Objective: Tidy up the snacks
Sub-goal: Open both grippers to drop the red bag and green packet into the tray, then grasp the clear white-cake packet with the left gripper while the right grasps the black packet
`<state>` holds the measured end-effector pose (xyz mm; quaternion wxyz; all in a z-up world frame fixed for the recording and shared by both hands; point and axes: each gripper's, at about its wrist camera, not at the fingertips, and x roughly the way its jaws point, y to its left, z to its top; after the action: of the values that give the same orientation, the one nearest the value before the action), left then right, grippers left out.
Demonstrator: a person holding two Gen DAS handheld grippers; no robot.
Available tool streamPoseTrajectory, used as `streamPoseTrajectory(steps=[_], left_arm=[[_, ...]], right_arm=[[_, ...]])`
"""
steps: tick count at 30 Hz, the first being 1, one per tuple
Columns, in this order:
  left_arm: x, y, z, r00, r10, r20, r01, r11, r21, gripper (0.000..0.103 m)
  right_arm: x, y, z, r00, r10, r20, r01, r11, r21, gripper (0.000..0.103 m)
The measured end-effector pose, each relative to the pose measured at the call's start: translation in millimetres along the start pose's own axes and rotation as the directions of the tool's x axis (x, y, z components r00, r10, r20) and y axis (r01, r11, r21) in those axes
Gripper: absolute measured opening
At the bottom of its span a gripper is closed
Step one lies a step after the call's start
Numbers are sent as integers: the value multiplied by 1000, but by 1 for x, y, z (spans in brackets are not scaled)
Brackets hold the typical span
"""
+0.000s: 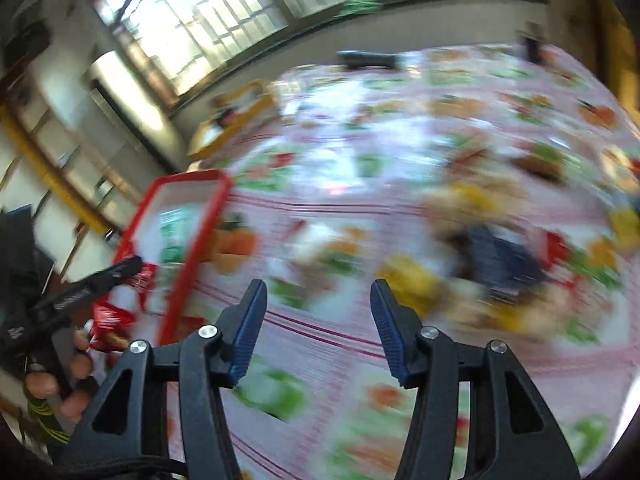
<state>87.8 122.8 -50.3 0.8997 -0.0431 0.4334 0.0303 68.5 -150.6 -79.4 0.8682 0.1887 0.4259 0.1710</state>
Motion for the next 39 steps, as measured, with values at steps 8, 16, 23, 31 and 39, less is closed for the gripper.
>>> streamPoseTrajectory(steps=[8,16,23,31,39], left_arm=[[5,-79,-5,997,-75,-16,77,985,154,78],[13,-108,-11,995,-89,-43,96,973,210,78],[21,-118,-12,994,-91,-60,103,967,235,78],[38,-125,-6,994,-80,-68,96,954,285,78],[75,-138,-3,987,-89,-131,129,933,336,78]], right_arm=[[-40,-65,-10,995,-92,45,88,992,87,55],[-49,-84,-13,993,-101,57,94,990,107,55],[-43,-88,-9,994,-98,46,93,991,96,55],[-18,-83,10,994,-105,7,104,993,48,55],[19,-90,28,990,-131,-60,132,991,7,56]])
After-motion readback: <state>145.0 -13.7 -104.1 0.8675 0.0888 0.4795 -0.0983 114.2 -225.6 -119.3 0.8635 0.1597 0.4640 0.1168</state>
